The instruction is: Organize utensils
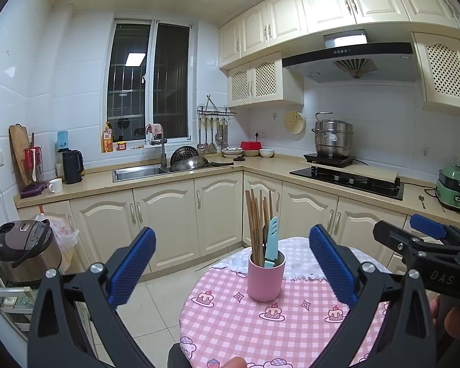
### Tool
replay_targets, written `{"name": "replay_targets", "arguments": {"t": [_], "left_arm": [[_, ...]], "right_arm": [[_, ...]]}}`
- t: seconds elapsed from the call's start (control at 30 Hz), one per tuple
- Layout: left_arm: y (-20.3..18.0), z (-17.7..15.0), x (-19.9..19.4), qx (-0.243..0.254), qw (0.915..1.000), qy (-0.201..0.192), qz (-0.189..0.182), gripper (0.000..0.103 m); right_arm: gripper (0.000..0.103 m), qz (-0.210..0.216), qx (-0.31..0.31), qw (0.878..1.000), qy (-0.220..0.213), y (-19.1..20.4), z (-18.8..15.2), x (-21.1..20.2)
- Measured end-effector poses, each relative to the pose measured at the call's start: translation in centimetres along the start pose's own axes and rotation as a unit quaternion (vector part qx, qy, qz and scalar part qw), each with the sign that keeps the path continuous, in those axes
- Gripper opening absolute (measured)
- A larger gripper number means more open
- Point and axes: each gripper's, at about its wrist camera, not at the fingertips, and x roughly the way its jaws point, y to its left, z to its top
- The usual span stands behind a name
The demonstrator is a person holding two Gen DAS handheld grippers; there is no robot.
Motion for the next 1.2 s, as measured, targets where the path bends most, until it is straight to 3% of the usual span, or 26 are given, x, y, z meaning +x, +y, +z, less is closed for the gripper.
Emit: {"name": "replay_targets", "arguments": {"t": [1.2], "left_arm": [[0.94, -0.41, 0.28, -0.020, 0.9997, 0.011, -0.001, 0.098]], "right_arm": [[0.097, 0.003, -0.005, 1.000, 0.003, 0.67, 0.00, -0.22]]}}
